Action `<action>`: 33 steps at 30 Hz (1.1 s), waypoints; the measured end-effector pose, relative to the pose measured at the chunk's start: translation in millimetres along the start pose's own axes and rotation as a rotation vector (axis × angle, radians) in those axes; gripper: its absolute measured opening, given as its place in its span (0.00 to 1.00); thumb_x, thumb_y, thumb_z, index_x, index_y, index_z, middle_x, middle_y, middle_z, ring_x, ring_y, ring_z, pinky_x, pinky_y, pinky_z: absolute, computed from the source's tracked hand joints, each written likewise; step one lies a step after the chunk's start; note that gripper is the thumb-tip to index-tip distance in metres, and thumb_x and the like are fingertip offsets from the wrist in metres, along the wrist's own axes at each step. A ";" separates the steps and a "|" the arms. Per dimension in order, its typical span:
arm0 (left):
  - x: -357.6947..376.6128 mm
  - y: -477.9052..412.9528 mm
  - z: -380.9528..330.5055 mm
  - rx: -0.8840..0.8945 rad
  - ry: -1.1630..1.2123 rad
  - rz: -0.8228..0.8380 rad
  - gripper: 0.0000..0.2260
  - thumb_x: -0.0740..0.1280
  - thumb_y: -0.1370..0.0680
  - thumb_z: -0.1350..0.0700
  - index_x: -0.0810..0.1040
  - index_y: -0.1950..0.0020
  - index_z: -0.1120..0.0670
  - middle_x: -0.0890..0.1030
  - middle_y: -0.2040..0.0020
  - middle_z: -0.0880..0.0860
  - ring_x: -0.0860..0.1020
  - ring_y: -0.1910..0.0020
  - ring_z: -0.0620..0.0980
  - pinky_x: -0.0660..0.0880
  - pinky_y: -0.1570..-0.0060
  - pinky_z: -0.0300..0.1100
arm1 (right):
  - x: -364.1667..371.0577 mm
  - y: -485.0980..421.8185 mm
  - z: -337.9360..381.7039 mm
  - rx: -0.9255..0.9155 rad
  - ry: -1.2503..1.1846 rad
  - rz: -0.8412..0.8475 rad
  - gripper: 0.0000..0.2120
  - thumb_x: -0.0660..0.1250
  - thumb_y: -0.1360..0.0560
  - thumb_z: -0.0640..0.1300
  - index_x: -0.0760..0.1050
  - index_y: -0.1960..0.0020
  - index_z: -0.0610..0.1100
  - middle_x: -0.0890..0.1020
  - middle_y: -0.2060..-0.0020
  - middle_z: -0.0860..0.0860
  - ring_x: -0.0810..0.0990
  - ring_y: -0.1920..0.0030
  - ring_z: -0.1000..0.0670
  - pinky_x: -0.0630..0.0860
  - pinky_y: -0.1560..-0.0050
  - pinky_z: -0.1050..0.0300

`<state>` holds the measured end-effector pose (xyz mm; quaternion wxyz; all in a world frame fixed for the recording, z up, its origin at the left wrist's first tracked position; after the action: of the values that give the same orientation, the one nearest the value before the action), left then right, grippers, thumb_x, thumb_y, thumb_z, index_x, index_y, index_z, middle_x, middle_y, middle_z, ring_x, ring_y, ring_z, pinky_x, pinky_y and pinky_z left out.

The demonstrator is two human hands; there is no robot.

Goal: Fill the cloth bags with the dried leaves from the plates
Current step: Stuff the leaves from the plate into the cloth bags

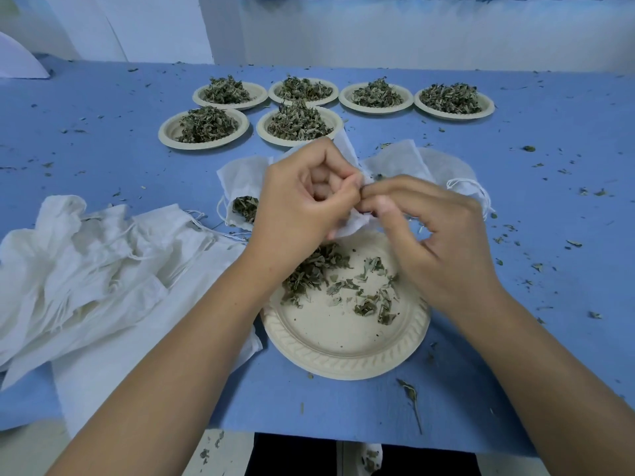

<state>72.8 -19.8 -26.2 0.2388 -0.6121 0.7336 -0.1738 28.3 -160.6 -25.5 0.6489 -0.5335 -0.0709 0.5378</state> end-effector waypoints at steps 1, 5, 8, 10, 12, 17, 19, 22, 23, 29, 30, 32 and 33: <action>-1.2 -0.6 0.4 -0.005 0.005 -0.024 0.08 0.68 0.23 0.67 0.74 0.60 0.58 0.75 0.74 0.54 0.71 0.81 0.43 0.67 0.78 0.33 | -4.1 -0.3 1.7 -0.037 0.032 -0.037 0.14 0.59 0.21 0.38 0.82 0.57 0.37 0.84 0.59 0.49 0.81 0.59 0.52 0.75 0.54 0.52; -0.6 0.9 -2.5 0.017 0.044 0.006 0.08 0.68 0.23 0.68 0.74 0.60 0.57 0.75 0.74 0.54 0.71 0.81 0.43 0.67 0.79 0.34 | 6.6 0.7 7.7 -0.125 0.185 0.224 0.17 0.54 0.21 0.46 0.81 0.54 0.41 0.83 0.56 0.50 0.80 0.53 0.52 0.64 0.34 0.49; 1.6 1.5 -3.1 0.017 0.040 0.042 0.08 0.68 0.23 0.68 0.75 0.60 0.57 0.74 0.74 0.56 0.70 0.81 0.44 0.68 0.79 0.35 | 15.3 3.8 5.2 -0.078 0.210 0.410 0.19 0.52 0.21 0.51 0.79 0.51 0.42 0.81 0.54 0.52 0.78 0.49 0.53 0.57 0.28 0.48; -0.3 0.2 -1.7 0.007 0.043 0.009 0.08 0.67 0.23 0.67 0.74 0.59 0.58 0.74 0.74 0.58 0.70 0.81 0.43 0.68 0.78 0.33 | 6.2 1.2 5.0 -0.107 0.184 0.237 0.17 0.55 0.21 0.47 0.81 0.54 0.40 0.83 0.56 0.51 0.80 0.53 0.52 0.60 0.30 0.48; -3.0 -1.1 -0.1 -0.006 0.051 -0.037 0.08 0.68 0.23 0.66 0.74 0.60 0.58 0.74 0.74 0.55 0.70 0.82 0.43 0.67 0.78 0.33 | -6.5 0.4 6.3 -0.169 0.144 -0.021 0.16 0.57 0.23 0.41 0.82 0.57 0.38 0.85 0.60 0.49 0.82 0.58 0.52 0.66 0.35 0.47; -0.4 1.0 -1.6 0.025 0.102 0.034 0.08 0.67 0.23 0.67 0.73 0.60 0.57 0.74 0.72 0.61 0.69 0.82 0.41 0.67 0.79 0.32 | 3.7 -0.3 8.3 -0.145 0.193 0.149 0.15 0.57 0.23 0.43 0.81 0.55 0.39 0.83 0.60 0.50 0.80 0.57 0.52 0.63 0.32 0.51; 1.5 1.7 -1.2 0.018 0.103 0.075 0.08 0.68 0.24 0.67 0.74 0.60 0.56 0.75 0.72 0.59 0.70 0.82 0.41 0.67 0.79 0.33 | 16.6 2.9 4.1 -0.082 0.235 0.396 0.12 0.59 0.24 0.46 0.79 0.52 0.40 0.80 0.59 0.51 0.78 0.54 0.52 0.58 0.30 0.55; 1.7 0.7 1.1 -0.011 0.068 0.044 0.09 0.68 0.23 0.67 0.74 0.60 0.56 0.75 0.74 0.52 0.70 0.82 0.41 0.67 0.78 0.33 | 11.8 0.1 0.7 -0.041 0.124 0.352 0.09 0.63 0.25 0.43 0.80 0.53 0.40 0.81 0.59 0.53 0.77 0.55 0.55 0.61 0.30 0.53; 0.1 -0.3 1.5 -0.016 0.060 0.012 0.09 0.68 0.23 0.67 0.74 0.60 0.56 0.75 0.74 0.51 0.70 0.82 0.41 0.67 0.78 0.33 | 5.6 -2.2 0.8 -0.044 0.060 0.256 0.08 0.64 0.25 0.40 0.81 0.55 0.40 0.83 0.58 0.52 0.79 0.55 0.54 0.64 0.33 0.52; -11.7 -5.2 1.2 -0.036 0.088 -0.170 0.10 0.67 0.22 0.65 0.72 0.61 0.56 0.74 0.75 0.45 0.69 0.82 0.42 0.66 0.79 0.33 | -23.1 -9.7 -17.3 0.331 -0.411 -0.005 0.22 0.57 0.22 0.43 0.77 0.72 0.41 0.80 0.73 0.45 0.78 0.70 0.43 0.72 0.65 0.57; -13.0 -5.4 0.9 -0.040 0.098 -0.190 0.10 0.67 0.22 0.65 0.72 0.61 0.56 0.74 0.75 0.45 0.69 0.82 0.42 0.66 0.79 0.33 | -20.6 -9.4 -18.9 0.411 -0.448 0.115 0.25 0.57 0.21 0.46 0.77 0.74 0.42 0.80 0.75 0.44 0.76 0.73 0.43 0.70 0.67 0.59; -13.8 -5.5 1.2 -0.051 0.122 -0.216 0.09 0.67 0.22 0.65 0.72 0.61 0.56 0.73 0.76 0.44 0.68 0.82 0.42 0.65 0.79 0.33 | -8.0 -2.6 -19.8 0.511 -0.422 0.480 0.26 0.57 0.21 0.52 0.78 0.72 0.41 0.81 0.74 0.43 0.77 0.75 0.46 0.71 0.69 0.59; -13.6 -5.5 1.5 -0.057 0.129 -0.222 0.10 0.67 0.22 0.65 0.72 0.61 0.56 0.73 0.77 0.44 0.68 0.83 0.42 0.65 0.79 0.33 | -0.2 3.7 -18.9 0.544 -0.408 0.672 0.26 0.58 0.20 0.54 0.80 0.69 0.39 0.82 0.72 0.44 0.78 0.73 0.48 0.73 0.69 0.58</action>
<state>79.9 -7.4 -22.6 0.1528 -0.6837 0.6798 -0.2171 38.5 -173.0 -36.2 0.5278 -0.2212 0.1230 0.8108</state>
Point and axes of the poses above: each hand's wrist, its own y-axis away from the middle knuckle, its own x-axis out of the palm, z = x × y, the point moved 3 cm from there along -y, towards the middle knuckle
